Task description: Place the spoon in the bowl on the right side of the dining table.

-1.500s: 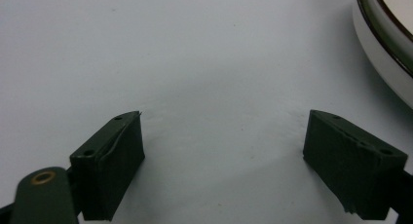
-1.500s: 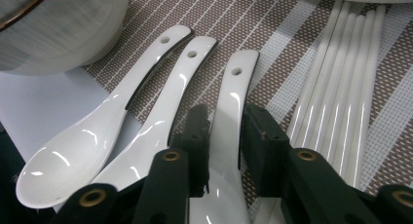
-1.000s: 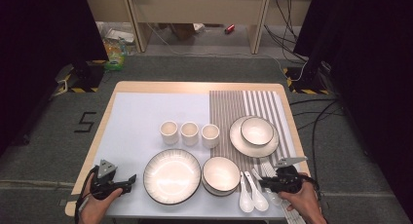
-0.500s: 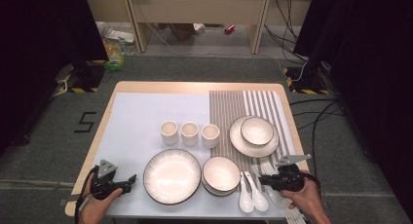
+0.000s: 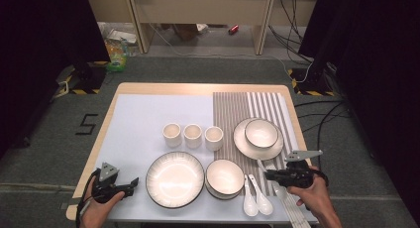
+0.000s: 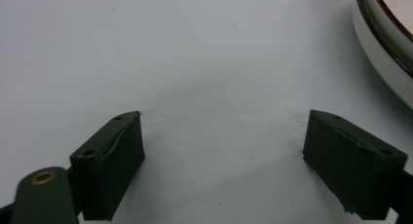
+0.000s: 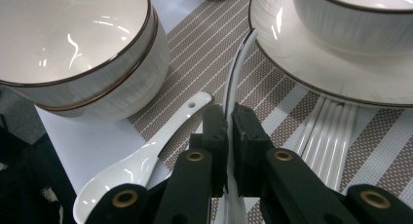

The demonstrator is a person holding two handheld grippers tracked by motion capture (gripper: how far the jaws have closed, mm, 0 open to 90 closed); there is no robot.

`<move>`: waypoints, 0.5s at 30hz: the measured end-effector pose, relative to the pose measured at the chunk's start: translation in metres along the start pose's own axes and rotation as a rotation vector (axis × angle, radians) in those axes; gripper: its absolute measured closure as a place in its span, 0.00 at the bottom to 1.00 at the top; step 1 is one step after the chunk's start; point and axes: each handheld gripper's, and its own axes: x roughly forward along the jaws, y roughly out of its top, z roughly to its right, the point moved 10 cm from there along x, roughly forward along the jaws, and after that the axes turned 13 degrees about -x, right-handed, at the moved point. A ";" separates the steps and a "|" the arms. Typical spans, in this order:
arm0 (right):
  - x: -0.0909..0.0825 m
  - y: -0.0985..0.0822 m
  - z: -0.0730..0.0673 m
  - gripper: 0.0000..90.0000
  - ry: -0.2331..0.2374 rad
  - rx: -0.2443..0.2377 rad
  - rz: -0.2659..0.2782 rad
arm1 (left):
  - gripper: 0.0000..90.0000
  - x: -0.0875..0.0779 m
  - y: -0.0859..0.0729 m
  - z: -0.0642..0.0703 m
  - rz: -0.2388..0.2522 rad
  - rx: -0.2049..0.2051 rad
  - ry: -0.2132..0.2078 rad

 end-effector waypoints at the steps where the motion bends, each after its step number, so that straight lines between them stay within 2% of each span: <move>1: -0.001 0.001 0.001 0.95 -0.001 0.002 0.001 | 0.15 0.000 0.000 0.000 -0.001 0.002 -0.001; 15: -0.012 0.012 0.021 0.95 -0.041 0.019 0.032 | 0.15 0.000 0.000 0.000 0.000 0.001 -0.001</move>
